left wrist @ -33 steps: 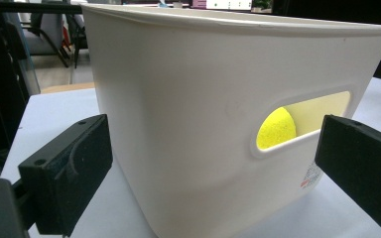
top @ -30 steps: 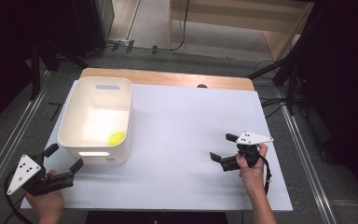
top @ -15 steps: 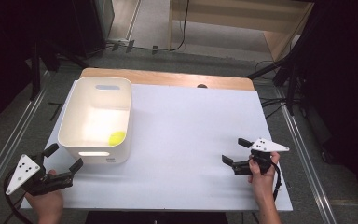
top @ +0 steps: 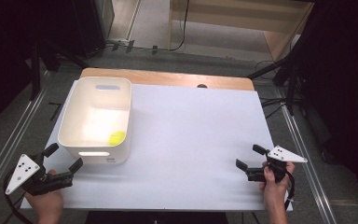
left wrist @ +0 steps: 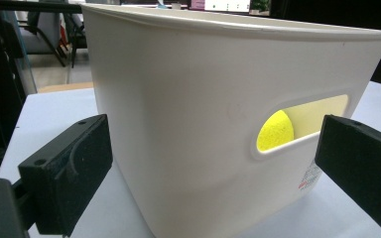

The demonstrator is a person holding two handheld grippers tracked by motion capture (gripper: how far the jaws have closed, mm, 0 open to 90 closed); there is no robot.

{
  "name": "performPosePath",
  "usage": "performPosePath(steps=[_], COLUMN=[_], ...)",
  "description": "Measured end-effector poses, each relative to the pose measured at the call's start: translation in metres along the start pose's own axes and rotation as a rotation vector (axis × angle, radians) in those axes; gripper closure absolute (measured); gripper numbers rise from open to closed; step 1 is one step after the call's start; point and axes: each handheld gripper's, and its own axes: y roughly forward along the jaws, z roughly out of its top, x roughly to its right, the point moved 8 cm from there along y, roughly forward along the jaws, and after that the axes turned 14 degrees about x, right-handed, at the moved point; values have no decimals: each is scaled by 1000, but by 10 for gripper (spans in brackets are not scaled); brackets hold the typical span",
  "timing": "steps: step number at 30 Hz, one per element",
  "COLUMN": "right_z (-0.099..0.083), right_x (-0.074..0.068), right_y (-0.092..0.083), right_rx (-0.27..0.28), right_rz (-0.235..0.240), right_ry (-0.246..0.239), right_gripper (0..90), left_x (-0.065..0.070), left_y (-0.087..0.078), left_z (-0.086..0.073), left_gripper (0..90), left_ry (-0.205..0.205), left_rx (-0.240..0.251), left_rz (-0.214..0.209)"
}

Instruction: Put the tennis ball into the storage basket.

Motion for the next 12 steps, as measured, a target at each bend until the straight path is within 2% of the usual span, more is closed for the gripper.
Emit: performPosePath(steps=[12], right_z=[-8], right_x=[1], right_y=[-10], right_rx=[7], right_rz=[-27], right_ry=[17], right_gripper=[0], left_x=[0], left_y=[0], left_z=[0], left_gripper=[14], left_ry=[-4], left_rx=[6], left_rz=[-2])
